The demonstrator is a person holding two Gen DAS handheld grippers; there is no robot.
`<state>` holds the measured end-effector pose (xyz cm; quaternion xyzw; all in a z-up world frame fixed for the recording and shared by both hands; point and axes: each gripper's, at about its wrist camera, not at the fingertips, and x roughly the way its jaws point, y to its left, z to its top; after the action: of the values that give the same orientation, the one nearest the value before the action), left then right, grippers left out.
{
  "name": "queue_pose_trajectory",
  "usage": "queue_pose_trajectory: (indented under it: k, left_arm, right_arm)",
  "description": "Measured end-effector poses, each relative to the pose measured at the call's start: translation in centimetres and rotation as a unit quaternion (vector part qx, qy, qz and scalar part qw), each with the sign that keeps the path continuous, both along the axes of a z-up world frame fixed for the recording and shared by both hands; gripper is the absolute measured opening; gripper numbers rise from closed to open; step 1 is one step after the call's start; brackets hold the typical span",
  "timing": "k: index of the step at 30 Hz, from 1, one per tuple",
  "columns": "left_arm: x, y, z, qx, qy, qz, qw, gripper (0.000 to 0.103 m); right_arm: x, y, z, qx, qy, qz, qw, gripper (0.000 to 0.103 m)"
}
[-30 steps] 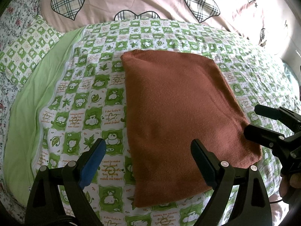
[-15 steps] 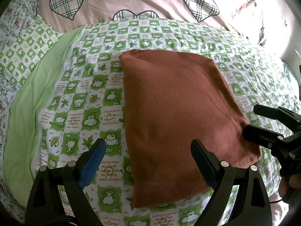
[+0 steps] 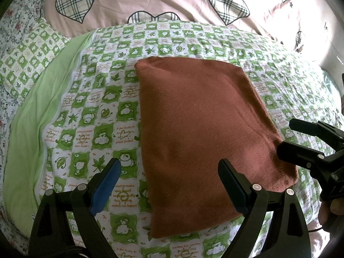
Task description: Fold small clothes
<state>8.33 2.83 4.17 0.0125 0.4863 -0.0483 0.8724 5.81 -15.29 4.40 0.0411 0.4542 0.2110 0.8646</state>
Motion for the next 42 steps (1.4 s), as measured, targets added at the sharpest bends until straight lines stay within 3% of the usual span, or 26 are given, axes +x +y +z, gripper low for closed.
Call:
queue_pose_trajectory:
  k: [42]
  left_arm:
    - [1.3,0.2,-0.4,-0.01,0.014,-0.007,0.9998,0.092]
  right_arm:
    - [0.4,-0.4,0.0,0.001,0.001,-0.002,1.0,0.095]
